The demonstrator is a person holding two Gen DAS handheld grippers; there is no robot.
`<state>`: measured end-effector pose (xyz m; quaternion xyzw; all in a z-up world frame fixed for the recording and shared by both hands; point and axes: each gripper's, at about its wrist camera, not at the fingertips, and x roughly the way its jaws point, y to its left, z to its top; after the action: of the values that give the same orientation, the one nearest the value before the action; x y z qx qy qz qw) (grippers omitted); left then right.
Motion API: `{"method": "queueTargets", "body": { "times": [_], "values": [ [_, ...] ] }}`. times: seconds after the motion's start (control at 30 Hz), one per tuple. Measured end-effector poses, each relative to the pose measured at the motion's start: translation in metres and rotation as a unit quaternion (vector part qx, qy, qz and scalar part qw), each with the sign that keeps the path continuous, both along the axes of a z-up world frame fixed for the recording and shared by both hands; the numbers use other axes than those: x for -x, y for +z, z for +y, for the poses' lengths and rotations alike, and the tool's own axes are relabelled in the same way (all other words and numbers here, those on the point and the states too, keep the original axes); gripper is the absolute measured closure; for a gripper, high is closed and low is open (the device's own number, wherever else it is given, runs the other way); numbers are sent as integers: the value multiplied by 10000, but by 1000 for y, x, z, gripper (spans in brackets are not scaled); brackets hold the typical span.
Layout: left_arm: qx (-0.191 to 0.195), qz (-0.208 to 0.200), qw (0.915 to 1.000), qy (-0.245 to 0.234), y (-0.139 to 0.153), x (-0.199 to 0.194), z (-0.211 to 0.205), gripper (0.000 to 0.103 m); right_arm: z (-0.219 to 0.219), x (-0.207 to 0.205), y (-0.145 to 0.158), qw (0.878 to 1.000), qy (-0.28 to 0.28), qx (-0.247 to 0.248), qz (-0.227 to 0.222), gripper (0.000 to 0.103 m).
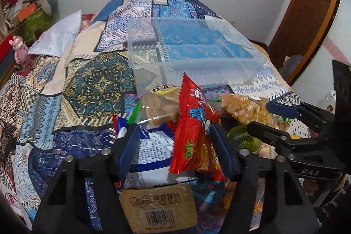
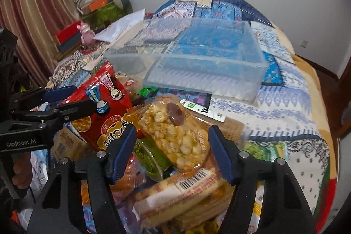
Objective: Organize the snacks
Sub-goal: 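Grasp the red chip bag with the left tool while the right tool grasps the puffed corn bag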
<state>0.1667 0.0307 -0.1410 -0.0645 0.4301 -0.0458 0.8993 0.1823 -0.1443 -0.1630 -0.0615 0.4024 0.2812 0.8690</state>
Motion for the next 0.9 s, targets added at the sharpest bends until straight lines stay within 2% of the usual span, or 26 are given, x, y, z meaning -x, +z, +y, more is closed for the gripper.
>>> {"method": "queueTargets", "body": {
  "times": [0.07,0.3,0.5,0.6,0.67,0.77,0.9],
  "values": [
    [23,45,10000,-59,-4,-3,-2,44,1,-4,-3,10000,18,21,64,39],
    [-197,4,9992,-334,-6,-8,-18,44,-1,-11,-7,9997,95,-45,206,39],
    [-325,-24,9989,-334,-9,-13,-22,46,2,-21,-11,9993,85,-42,348,35],
    [-351,-53,9986,-385,-7,-11,-21,58,4,-24,-13,9993,105,-6,372,34],
    [-205,-46,9985,-500,-5,-8,-21,74,5,-23,-13,9992,124,35,365,33],
    [-269,-44,9983,-515,-2,-6,-24,79,8,-26,-14,9990,181,81,398,31],
    [-254,-62,9984,-499,-1,-4,-24,80,8,-31,-17,9987,154,42,479,30]
  ]
}}
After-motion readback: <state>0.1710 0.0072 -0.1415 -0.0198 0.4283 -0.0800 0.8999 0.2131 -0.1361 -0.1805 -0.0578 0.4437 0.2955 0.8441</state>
